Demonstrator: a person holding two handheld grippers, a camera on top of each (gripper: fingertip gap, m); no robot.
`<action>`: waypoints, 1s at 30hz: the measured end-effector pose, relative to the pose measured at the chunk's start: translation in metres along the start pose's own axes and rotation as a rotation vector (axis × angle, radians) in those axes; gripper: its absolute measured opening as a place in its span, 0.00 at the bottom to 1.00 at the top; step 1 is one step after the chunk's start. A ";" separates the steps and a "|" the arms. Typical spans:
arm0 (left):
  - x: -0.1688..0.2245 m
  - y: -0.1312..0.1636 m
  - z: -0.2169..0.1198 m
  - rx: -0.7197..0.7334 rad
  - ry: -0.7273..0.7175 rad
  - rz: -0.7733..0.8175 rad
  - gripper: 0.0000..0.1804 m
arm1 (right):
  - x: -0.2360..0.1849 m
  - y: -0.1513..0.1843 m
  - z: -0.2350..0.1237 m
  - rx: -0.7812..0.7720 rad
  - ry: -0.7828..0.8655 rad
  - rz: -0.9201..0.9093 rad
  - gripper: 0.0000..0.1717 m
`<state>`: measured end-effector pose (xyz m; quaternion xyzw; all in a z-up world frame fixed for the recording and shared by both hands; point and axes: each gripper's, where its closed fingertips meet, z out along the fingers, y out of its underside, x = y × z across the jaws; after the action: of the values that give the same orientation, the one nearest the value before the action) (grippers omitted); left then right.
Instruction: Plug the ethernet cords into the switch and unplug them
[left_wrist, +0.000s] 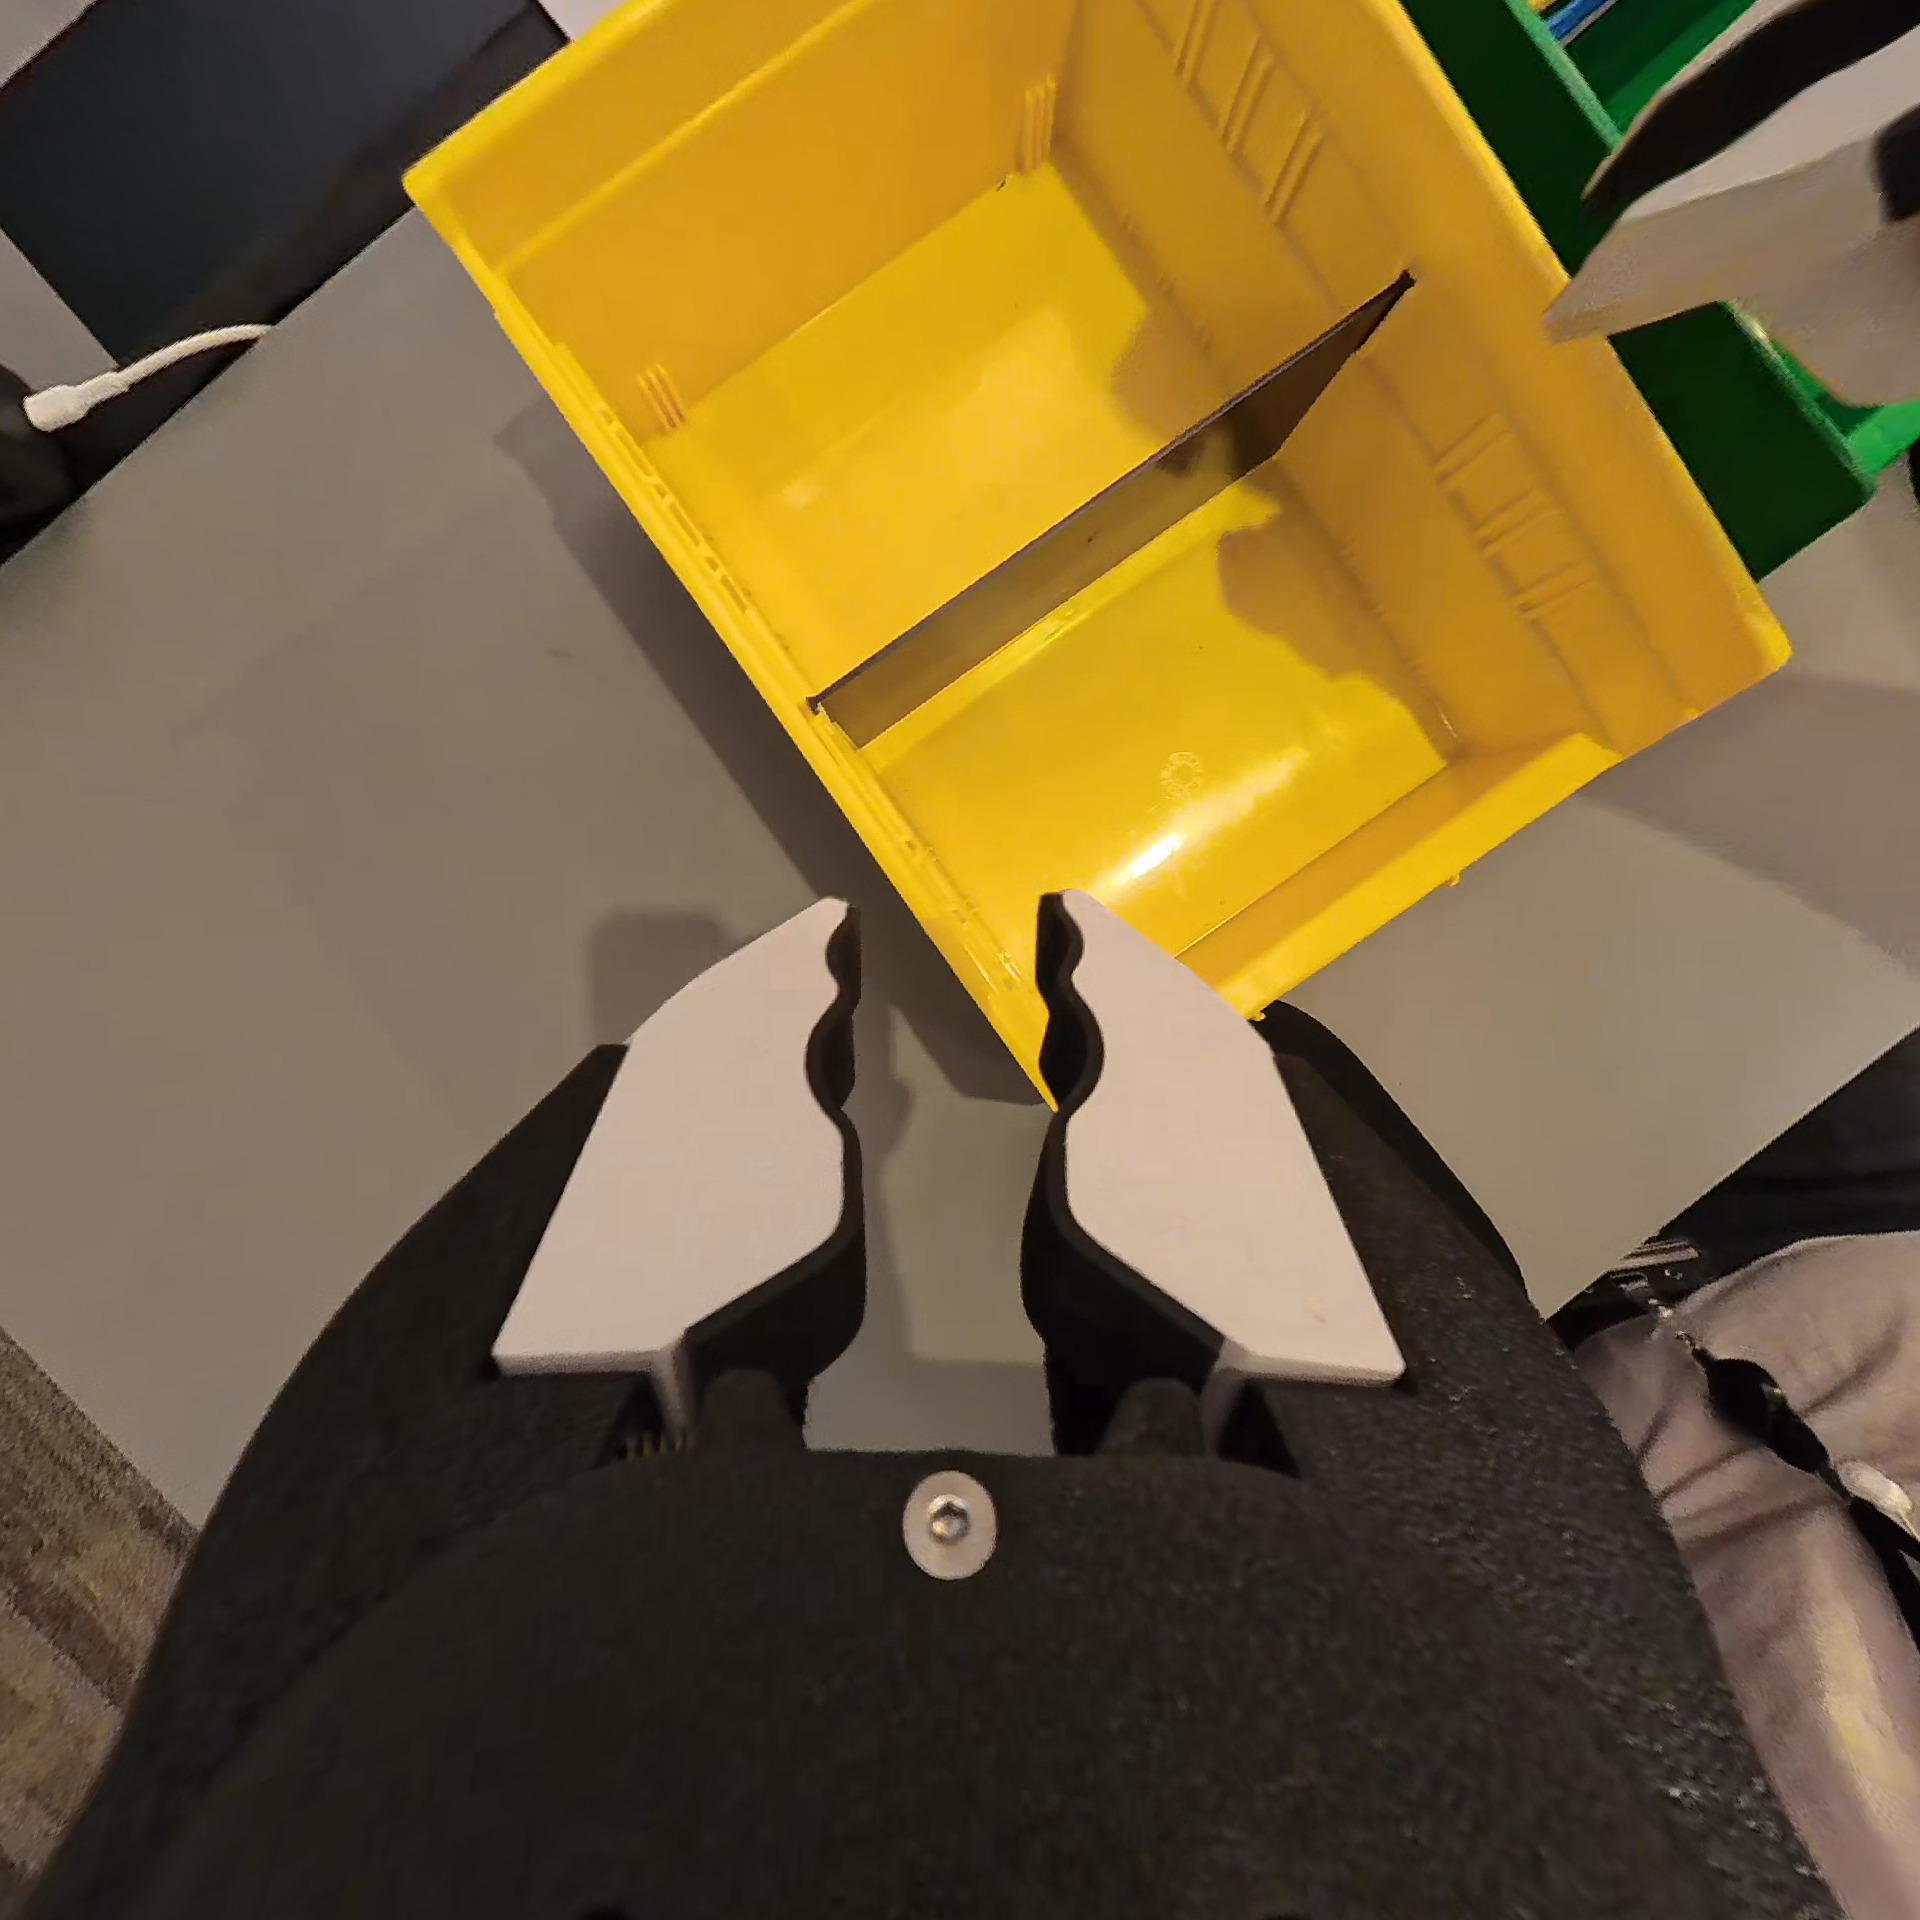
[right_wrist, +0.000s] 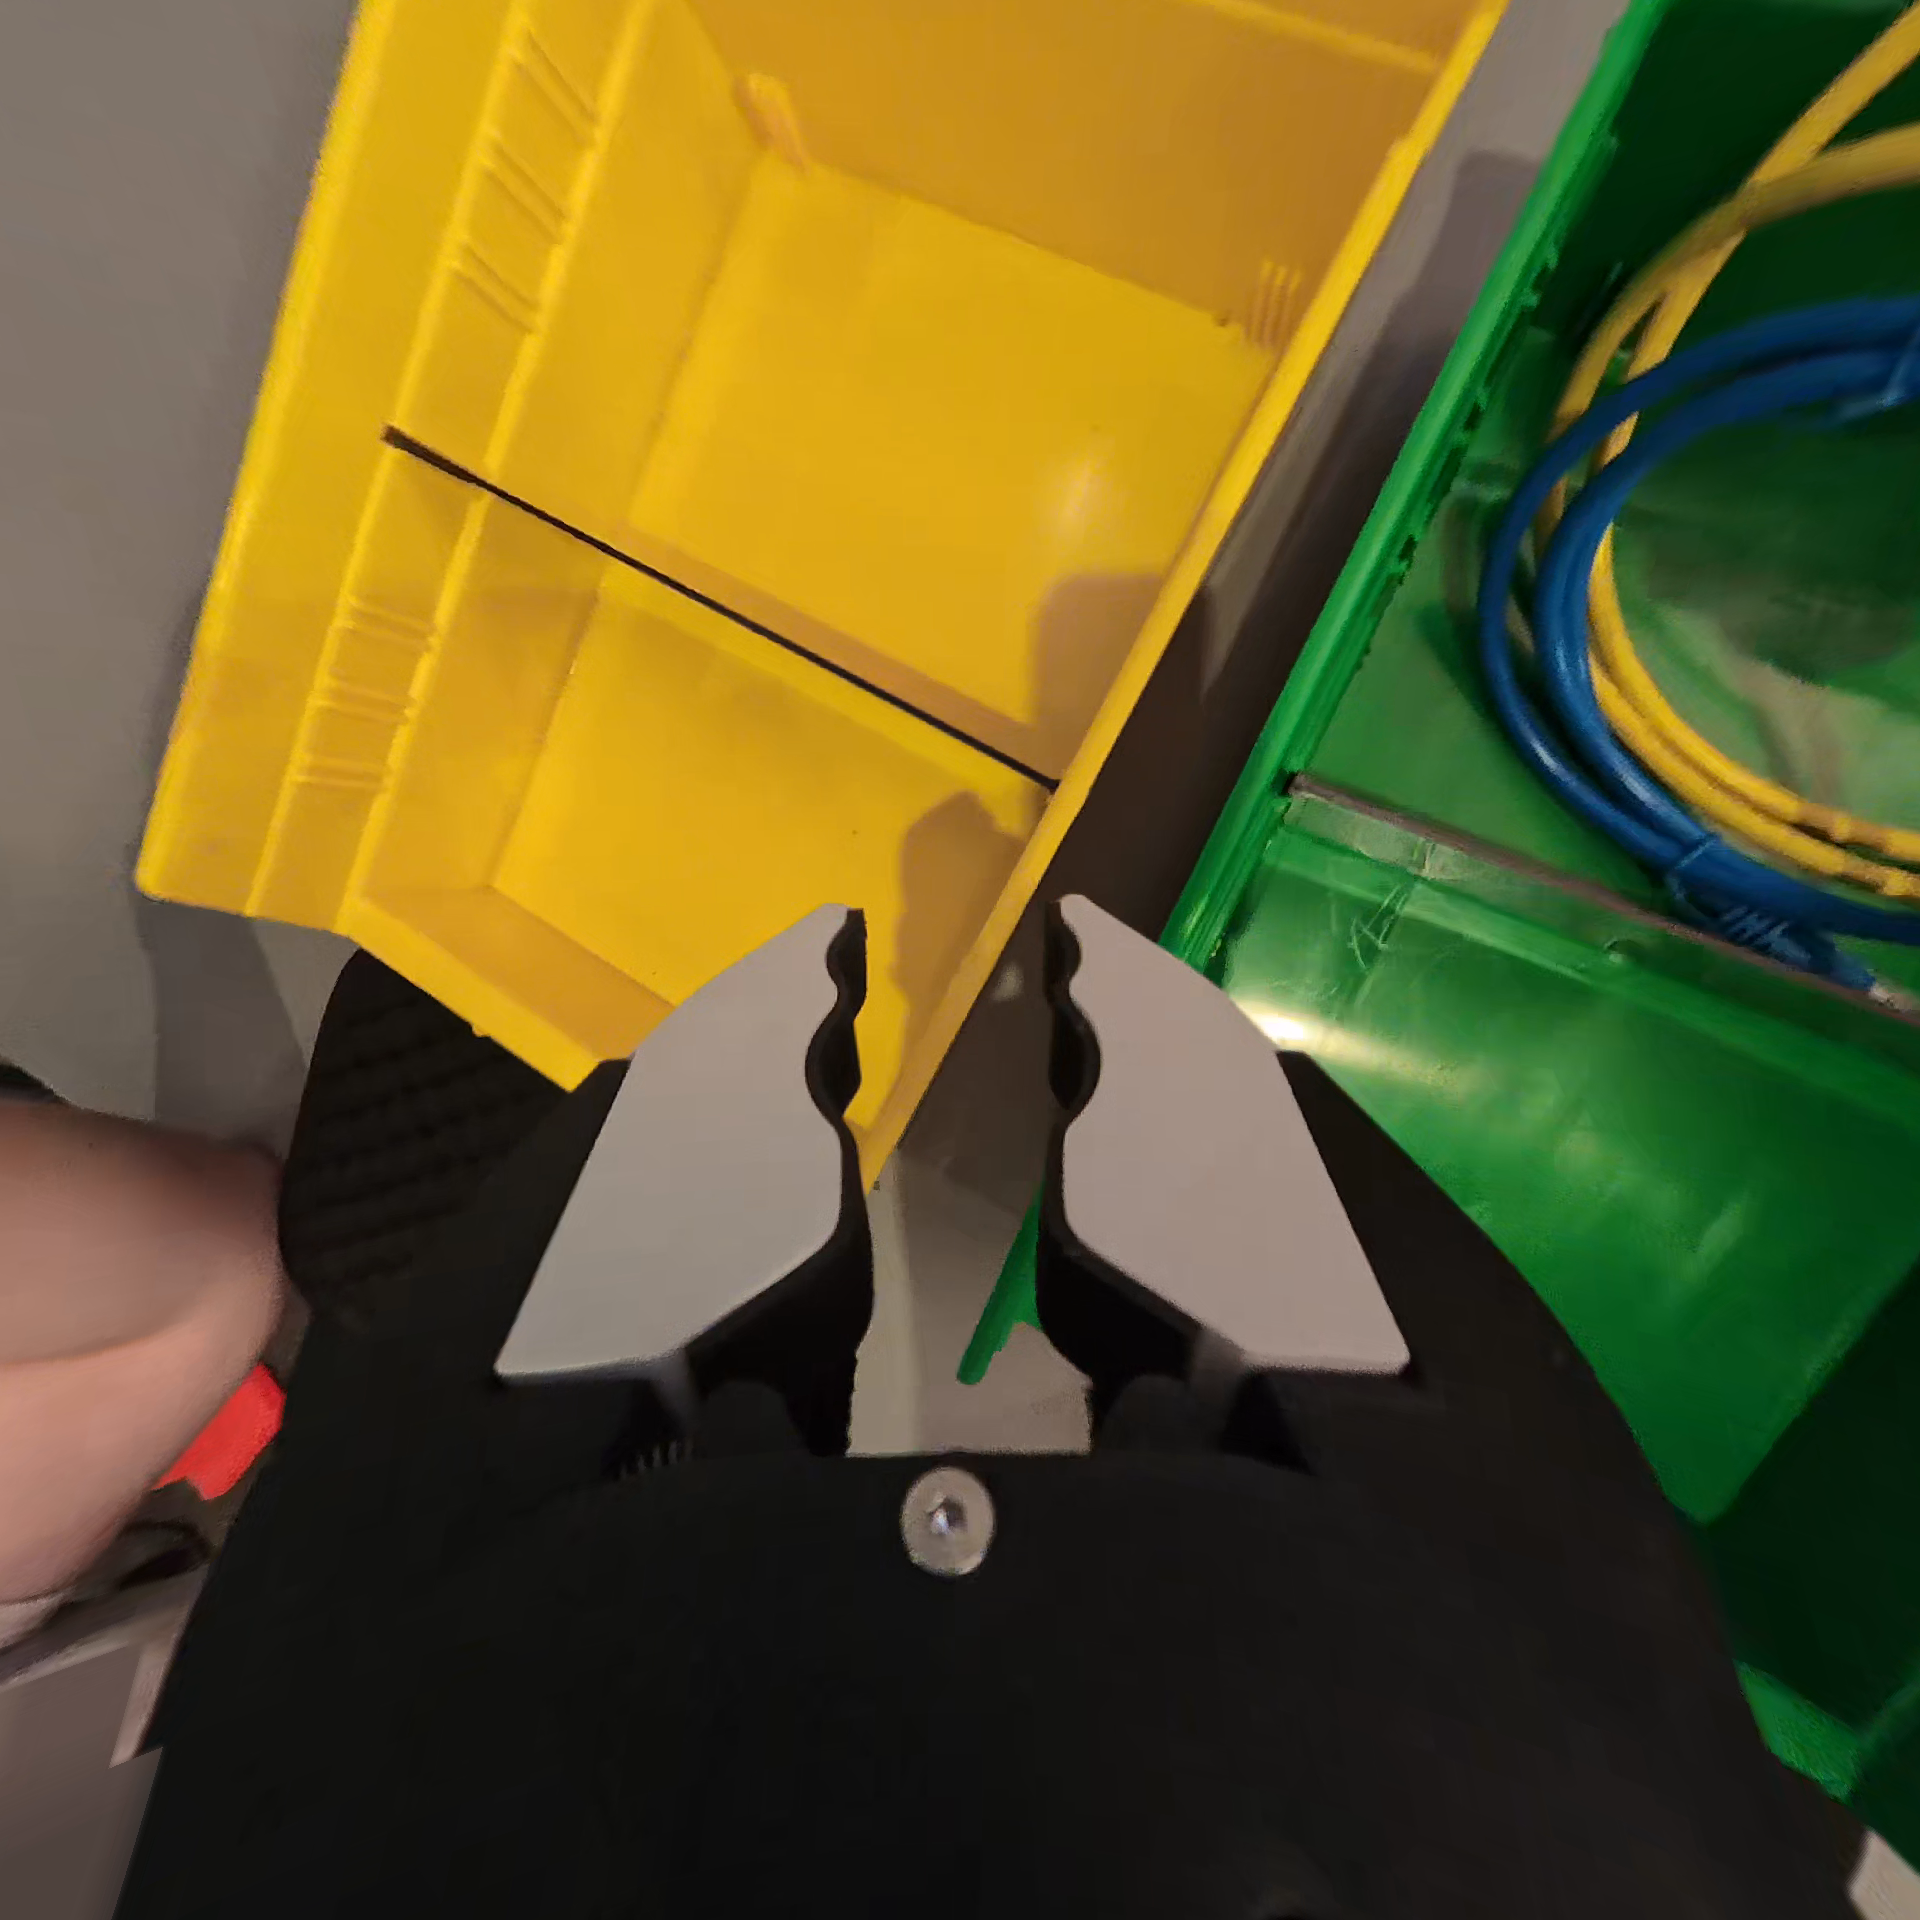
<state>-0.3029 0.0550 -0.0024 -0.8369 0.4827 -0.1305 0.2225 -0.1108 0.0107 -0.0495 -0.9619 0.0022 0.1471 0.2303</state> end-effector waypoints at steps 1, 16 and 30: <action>0.000 -0.001 -0.001 0.006 0.007 0.003 0.18 | 0.001 0.003 0.005 -0.023 0.011 0.025 0.20; 0.004 -0.007 -0.009 0.073 0.062 0.023 0.16 | 0.011 -0.025 0.038 0.041 0.266 -0.015 0.13; 0.000 -0.006 -0.009 0.070 0.061 0.011 0.16 | -0.004 -0.038 0.060 -0.150 0.138 0.049 0.25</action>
<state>-0.3023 0.0551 0.0082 -0.8216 0.4890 -0.1718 0.2376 -0.1292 0.0717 -0.0826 -0.9840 0.0305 0.0859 0.1533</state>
